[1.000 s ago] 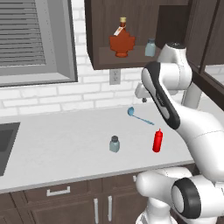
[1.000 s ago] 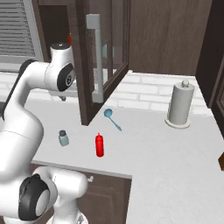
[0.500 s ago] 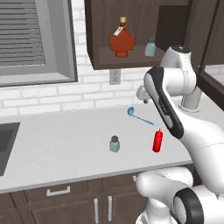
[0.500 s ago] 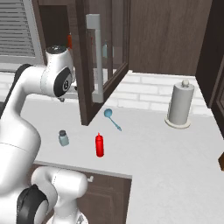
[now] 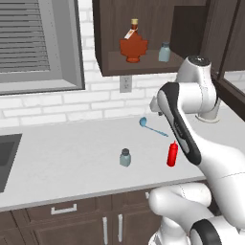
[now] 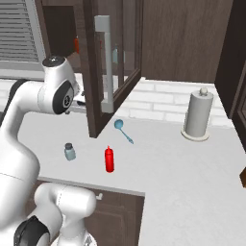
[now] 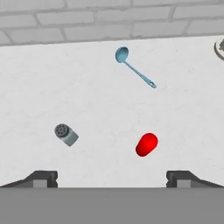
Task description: Put the shaker and condiment bottle from the counter next to their counterparts in the cabinet.
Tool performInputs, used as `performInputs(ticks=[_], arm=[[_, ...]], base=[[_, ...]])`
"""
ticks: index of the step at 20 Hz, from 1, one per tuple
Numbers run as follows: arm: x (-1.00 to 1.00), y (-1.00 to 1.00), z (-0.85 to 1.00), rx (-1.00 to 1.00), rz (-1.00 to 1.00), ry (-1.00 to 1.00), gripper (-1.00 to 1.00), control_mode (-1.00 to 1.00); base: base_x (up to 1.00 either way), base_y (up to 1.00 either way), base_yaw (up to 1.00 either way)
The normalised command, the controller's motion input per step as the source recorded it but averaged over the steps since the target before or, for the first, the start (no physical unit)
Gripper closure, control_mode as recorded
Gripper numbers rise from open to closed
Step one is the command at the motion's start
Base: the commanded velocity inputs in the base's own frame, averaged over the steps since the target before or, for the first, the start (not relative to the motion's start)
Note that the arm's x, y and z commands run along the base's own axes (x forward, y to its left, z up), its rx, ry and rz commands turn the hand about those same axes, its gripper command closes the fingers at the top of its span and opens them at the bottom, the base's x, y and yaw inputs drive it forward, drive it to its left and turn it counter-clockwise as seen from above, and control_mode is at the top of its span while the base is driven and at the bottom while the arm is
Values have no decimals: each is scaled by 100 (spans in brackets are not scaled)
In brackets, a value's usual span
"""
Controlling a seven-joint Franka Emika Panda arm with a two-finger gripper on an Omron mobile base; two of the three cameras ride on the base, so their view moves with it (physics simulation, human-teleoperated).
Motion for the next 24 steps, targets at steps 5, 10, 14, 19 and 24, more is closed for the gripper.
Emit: performInputs(ticks=[5, 10, 14, 19, 24], arm=[[-9, 0, -8, 0, -15, 0, -100, -100], [-12, 0, -12, 0, -13, 0, -100, -100], [-3, 0, -19, 0, -14, 0, -100, -100], [0, 0, -20, 0, -13, 0, -100, -100], [0, -3, -13, 0, -9, 0, -100, -100]], base=[[0, 0, 0], [0, 0, 0], [0, 0, 0], [0, 0, 0], [0, 0, 0]])
